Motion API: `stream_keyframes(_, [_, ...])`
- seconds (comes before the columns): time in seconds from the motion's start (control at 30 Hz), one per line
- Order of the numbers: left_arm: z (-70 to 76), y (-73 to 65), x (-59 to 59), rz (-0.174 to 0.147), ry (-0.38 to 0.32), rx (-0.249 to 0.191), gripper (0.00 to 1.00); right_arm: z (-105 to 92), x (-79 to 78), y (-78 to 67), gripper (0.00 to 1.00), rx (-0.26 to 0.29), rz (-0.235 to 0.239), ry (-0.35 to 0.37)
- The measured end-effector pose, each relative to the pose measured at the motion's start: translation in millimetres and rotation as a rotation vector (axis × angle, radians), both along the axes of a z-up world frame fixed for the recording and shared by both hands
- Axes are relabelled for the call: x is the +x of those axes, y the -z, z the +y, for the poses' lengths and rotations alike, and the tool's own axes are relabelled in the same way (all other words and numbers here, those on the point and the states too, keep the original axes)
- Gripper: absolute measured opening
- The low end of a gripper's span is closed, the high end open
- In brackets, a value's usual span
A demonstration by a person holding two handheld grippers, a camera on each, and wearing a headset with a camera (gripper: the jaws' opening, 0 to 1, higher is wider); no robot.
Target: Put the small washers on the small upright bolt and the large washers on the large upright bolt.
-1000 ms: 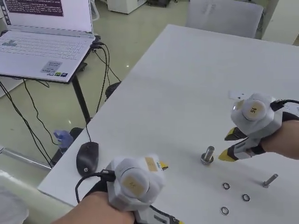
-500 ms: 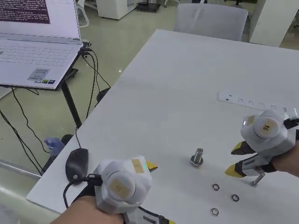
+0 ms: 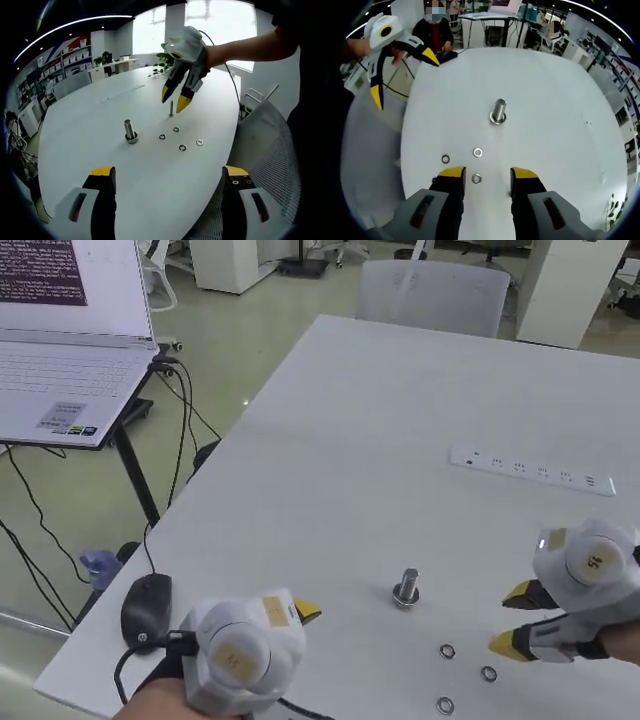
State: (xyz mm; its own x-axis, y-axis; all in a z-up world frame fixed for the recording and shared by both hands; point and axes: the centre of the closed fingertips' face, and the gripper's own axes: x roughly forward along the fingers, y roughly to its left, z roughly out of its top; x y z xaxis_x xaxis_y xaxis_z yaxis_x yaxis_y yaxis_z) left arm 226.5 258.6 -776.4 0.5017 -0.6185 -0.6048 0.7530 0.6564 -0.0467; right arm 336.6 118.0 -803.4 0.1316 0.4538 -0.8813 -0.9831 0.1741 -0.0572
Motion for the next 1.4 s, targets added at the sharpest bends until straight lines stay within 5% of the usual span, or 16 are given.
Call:
stream_keyframes(0.23, [-0.8,-2.5,1.0,-0.004,0.004,0.001,0.87,-8.4,-14.1,14.0,0.36,-0.005,0.017,0.004])
stream_keyframes(0.97, [0.9,0.7,0.0,0.002,0.008,0.008,0.85,-11.8,-19.2,65.1,0.31,-0.11,0.032,-0.062])
stream_keyframes(1.4, [-2.3,1.3,-0.8,0.004,0.016,0.007,0.84,-13.5,-14.5,75.2,0.29,-0.156,0.054,-0.054])
